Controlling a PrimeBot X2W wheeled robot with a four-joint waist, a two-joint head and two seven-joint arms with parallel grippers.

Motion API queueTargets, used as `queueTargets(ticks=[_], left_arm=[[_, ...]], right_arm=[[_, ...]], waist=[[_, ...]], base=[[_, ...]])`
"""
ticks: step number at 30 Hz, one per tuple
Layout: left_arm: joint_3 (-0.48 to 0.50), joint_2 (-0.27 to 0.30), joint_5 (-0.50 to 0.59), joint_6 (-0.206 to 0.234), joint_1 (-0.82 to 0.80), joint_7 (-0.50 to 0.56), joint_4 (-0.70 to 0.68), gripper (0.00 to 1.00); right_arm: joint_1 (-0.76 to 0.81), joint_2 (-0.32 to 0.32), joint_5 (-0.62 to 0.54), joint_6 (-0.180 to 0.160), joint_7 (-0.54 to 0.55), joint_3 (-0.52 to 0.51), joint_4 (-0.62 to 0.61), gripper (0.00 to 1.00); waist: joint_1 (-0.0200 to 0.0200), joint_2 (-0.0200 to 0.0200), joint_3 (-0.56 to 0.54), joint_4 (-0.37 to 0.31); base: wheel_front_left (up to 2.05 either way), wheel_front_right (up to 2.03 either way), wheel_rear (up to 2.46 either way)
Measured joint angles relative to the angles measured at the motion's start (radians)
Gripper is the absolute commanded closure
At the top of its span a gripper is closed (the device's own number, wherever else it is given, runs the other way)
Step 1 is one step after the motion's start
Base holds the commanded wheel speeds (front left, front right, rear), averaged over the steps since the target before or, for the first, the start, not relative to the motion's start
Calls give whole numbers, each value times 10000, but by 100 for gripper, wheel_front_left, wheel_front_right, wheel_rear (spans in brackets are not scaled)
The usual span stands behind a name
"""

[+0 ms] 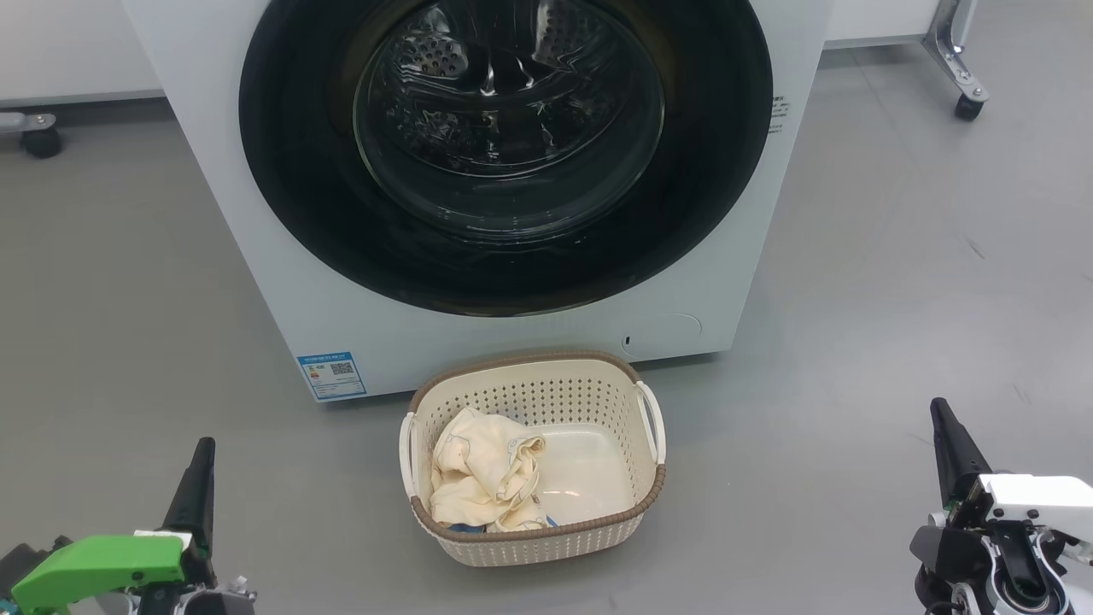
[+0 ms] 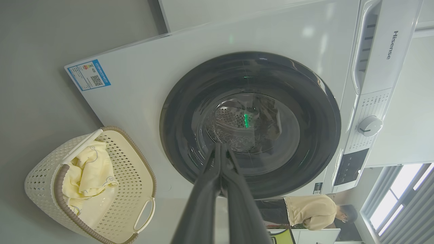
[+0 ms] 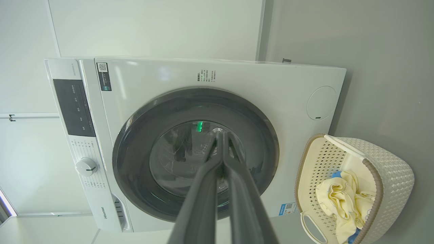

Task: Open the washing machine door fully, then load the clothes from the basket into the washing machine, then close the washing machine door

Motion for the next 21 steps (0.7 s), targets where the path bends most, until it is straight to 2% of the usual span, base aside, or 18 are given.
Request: queueTargets(ticks=[21], left_arm=[[4,-2,0,2,0,0,0,100]], right_arm=[[0,0,0,0,0,0,0,100]], waist=[[0,0,0,0]], base=[[0,0,0]])
